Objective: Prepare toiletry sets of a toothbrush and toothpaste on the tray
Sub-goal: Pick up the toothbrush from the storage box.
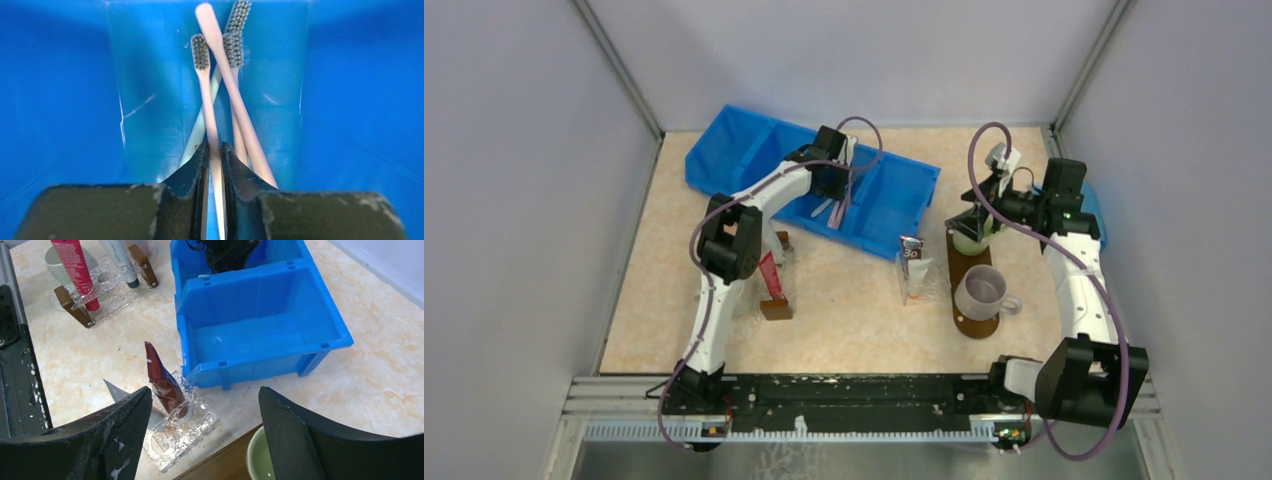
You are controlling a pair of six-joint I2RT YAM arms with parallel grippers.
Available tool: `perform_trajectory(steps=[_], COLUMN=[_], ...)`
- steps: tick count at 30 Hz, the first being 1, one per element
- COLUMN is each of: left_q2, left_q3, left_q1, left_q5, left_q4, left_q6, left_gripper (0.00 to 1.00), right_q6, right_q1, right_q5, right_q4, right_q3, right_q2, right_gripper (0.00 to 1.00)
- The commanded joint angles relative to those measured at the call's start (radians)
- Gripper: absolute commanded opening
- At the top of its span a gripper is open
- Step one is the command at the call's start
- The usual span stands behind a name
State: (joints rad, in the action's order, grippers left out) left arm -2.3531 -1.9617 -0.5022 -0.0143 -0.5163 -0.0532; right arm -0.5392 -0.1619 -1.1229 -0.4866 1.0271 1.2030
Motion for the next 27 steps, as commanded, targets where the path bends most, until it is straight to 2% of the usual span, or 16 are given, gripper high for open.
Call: perform_trajectory(steps=[1, 5, 13, 27], left_q2=[-0.009, 0.029, 0.139, 0.473], left_q3=[-0.023, 0.021, 0.131, 0.505], left_q1=[-0.003, -0.001, 0.004, 0.006], left_q5=[-0.003, -0.006, -0.045, -0.077], left_q4=[0.002, 0.042, 0.133, 0.535], left_q6=[0.008, 0.006, -0.004, -0.010], left_gripper=[0.15, 0.00, 0.00, 0.00], right_q6=[-0.004, -0.005, -0.005, 0.020], right_q1=[-0.008, -0.008, -0.008, -0.008], right_q5=[-0.025, -0.025, -0.031, -0.066], right_q4=[0.029, 0.028, 0.028, 0.052], right_q3=[0.007, 0.007, 0.007, -0.002], right_q2=[-0.014, -0.014, -0.016, -0.016], right_gripper=[0.78, 0.78, 0.78, 0.78])
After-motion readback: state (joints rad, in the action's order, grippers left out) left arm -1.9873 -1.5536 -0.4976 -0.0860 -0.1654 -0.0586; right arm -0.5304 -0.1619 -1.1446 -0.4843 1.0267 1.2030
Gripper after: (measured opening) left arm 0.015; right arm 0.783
